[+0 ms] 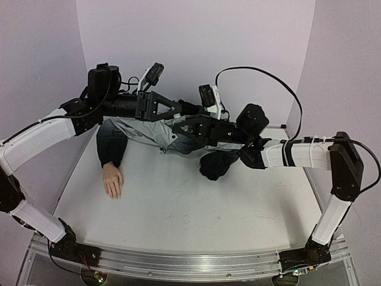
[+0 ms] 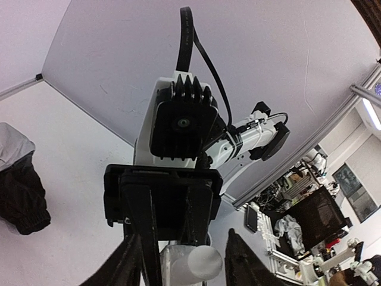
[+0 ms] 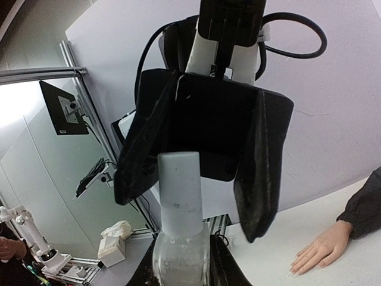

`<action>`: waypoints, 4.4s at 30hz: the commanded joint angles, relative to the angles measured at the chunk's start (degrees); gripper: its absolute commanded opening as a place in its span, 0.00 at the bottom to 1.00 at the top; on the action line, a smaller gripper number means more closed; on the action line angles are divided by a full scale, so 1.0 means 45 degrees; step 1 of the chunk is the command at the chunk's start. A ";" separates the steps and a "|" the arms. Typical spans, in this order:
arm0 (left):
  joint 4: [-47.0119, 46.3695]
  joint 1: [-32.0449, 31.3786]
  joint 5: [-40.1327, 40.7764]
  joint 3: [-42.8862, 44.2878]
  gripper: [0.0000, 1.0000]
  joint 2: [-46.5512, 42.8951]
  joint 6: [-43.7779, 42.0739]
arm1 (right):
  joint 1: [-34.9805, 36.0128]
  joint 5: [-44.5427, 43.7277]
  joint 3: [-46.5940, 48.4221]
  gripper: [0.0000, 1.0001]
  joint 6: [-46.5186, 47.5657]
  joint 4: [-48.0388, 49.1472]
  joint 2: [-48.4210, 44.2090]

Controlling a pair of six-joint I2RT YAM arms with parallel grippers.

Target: Paint the nails

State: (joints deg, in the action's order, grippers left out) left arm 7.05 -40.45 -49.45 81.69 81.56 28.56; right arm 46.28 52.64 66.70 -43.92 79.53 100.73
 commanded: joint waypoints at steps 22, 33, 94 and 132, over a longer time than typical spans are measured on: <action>0.3989 -0.0717 0.7422 0.1601 0.00 0.0774 -0.1234 | 0.1678 -1.7881 0.1774 0.00 0.8565 -0.8969 -0.1702; 0.4098 -0.0709 0.7563 0.2093 0.00 0.1316 -0.0340 | 0.2937 -1.9029 0.2623 0.00 1.1097 -0.6598 -0.0333; 0.3116 -0.0934 0.7365 0.1996 0.00 0.0679 -0.1700 | 0.2878 -2.3336 0.1847 0.00 1.2484 -0.5594 -0.0834; -0.1508 -0.0792 0.0023 0.2820 0.71 0.1431 -0.0007 | -0.1700 0.2658 0.0511 0.00 -0.2030 0.2676 -0.0236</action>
State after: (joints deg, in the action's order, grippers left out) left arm 4.32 -42.81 -43.16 89.36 85.12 27.88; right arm 38.65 62.54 69.32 -46.19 77.95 99.33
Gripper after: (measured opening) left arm 0.736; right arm 0.220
